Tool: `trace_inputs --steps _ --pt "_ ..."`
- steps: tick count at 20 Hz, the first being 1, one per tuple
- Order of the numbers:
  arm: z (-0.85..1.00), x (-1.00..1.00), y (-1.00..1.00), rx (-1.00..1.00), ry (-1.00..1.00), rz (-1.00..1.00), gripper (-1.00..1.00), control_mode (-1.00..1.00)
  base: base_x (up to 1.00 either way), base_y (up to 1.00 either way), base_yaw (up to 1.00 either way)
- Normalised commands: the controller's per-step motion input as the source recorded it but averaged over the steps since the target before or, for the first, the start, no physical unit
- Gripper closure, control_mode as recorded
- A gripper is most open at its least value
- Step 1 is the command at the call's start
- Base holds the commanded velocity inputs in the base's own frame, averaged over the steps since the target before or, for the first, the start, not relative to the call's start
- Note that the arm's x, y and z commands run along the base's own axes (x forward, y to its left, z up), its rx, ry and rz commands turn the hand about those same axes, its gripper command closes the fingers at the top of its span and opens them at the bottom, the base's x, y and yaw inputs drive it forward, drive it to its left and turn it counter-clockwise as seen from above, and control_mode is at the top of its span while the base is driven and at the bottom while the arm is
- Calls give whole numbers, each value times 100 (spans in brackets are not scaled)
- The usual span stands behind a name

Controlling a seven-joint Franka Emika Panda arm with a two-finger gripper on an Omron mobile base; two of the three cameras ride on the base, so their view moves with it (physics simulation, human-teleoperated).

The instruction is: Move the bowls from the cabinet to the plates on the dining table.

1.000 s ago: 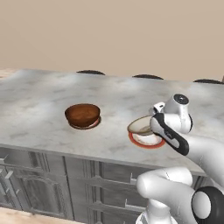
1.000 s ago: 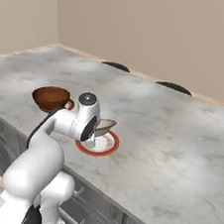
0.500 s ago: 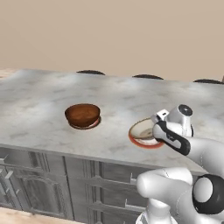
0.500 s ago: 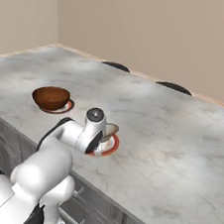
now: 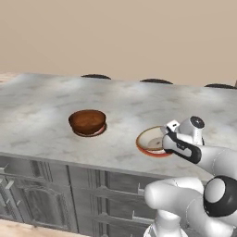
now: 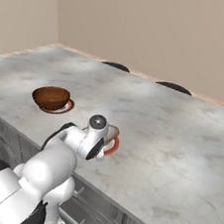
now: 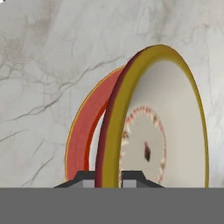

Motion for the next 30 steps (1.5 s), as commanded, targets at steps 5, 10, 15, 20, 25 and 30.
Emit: trace_inputs --steps 5,10,15,20,25,30 --pt "-13 0 -1 0 1 0 100 -100 0 0 0" --pt "-10 0 0 0 3 0 -100 -100 0 0 0" --pt "-4 0 0 0 1 0 -100 -100 0 0 0" --pt "1 -9 0 0 -1 2 -100 -100 0 0 0" --pt "22 -21 0 0 0 3 -100 -100 0 0 0" --pt "37 -26 0 0 9 3 -100 -100 0 0 0"
